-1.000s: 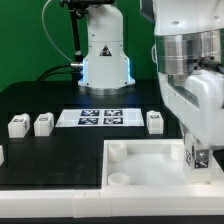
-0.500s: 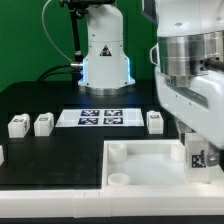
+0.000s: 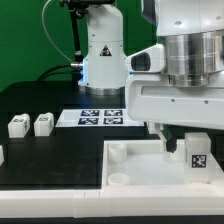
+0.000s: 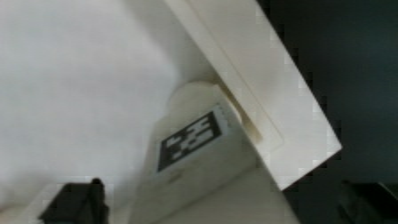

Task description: Assemble one leg

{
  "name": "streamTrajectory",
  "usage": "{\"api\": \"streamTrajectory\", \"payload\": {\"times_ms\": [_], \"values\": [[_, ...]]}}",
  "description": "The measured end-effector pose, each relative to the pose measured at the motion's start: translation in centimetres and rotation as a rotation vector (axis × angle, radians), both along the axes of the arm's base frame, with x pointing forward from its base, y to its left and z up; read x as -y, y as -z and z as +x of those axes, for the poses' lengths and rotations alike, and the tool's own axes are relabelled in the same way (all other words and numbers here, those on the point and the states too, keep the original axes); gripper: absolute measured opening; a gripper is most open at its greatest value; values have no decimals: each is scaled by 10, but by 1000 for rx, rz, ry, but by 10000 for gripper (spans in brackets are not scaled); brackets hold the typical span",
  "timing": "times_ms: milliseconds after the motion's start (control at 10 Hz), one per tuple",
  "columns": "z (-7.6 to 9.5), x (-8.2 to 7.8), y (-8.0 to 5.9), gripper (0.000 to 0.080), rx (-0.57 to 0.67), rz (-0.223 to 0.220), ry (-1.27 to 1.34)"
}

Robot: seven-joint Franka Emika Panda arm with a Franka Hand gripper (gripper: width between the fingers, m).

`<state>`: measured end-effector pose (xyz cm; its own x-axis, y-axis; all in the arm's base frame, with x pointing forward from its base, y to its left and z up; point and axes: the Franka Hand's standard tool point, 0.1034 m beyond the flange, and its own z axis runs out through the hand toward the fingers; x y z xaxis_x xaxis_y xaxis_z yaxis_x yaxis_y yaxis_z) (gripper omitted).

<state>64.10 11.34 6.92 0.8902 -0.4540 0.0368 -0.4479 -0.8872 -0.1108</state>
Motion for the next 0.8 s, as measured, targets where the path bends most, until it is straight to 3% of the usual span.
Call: {"api": "streamTrajectory", "payload": {"times_ms": [100,200,300,500,800], "values": [[4,-1,-6,649,40,-76,-335],[5,-1,-6,649,51,-84,-410],[4,-1,-5,611,44,-69,-304],[4,-2,-5,326,37,-57,-206],[3,4,-4,291,6,-18,167]]}}
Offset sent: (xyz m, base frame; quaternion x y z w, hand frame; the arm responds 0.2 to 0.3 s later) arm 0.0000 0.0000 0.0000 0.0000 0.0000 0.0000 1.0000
